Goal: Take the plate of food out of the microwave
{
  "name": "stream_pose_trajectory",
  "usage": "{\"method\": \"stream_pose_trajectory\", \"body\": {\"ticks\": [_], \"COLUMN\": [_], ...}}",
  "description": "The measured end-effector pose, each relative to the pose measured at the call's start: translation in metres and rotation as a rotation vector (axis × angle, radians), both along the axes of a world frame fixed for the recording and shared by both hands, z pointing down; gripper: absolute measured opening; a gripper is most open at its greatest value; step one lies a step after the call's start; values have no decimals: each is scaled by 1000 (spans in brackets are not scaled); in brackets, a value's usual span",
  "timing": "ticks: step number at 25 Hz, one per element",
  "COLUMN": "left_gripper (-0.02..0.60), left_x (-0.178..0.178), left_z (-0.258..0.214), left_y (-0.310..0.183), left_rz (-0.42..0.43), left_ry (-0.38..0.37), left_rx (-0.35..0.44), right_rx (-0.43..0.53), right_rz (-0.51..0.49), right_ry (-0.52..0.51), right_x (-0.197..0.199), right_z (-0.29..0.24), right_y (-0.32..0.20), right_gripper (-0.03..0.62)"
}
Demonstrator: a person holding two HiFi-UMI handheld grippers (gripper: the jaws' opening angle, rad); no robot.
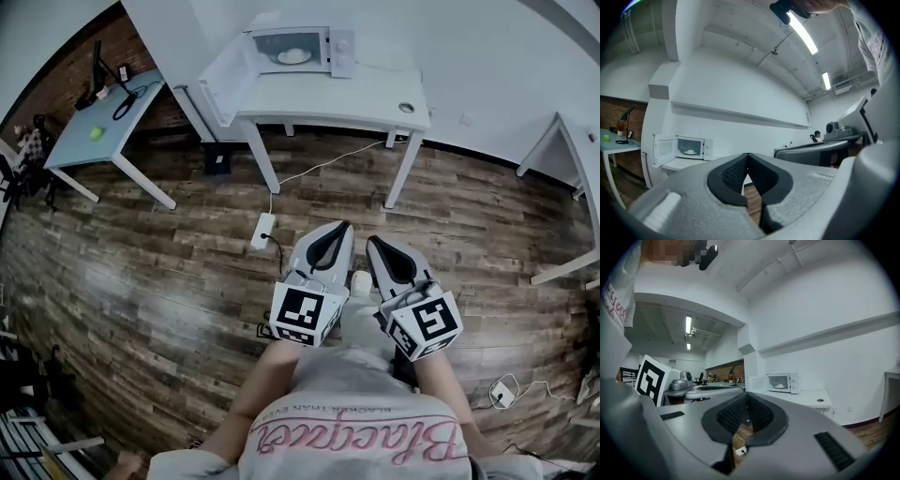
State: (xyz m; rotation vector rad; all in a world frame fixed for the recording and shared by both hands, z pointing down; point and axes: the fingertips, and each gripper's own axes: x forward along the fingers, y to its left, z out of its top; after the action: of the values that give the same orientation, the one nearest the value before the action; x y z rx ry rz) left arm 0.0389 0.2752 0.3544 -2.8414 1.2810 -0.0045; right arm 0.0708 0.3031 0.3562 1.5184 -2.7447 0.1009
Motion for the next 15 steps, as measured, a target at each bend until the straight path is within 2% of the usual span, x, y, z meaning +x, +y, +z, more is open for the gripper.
{"method": "stream_pose_trajectory", "body": {"ticks": [9, 15], "left_gripper": [6, 6], "left_x": [3, -3], "left_z": [-4, 2], "left_y": [-52, -90], "left_rz": [-35, -91], "left_ry": [14, 23], "left_rx": [6, -19], "right_rx": [13, -28], "right_rz": [-55, -64], "right_ry": [2, 33], "right_x": [0, 3], "right_z": [-4, 5], "right_y": [-59, -104], "right_gripper": [12, 11]}}
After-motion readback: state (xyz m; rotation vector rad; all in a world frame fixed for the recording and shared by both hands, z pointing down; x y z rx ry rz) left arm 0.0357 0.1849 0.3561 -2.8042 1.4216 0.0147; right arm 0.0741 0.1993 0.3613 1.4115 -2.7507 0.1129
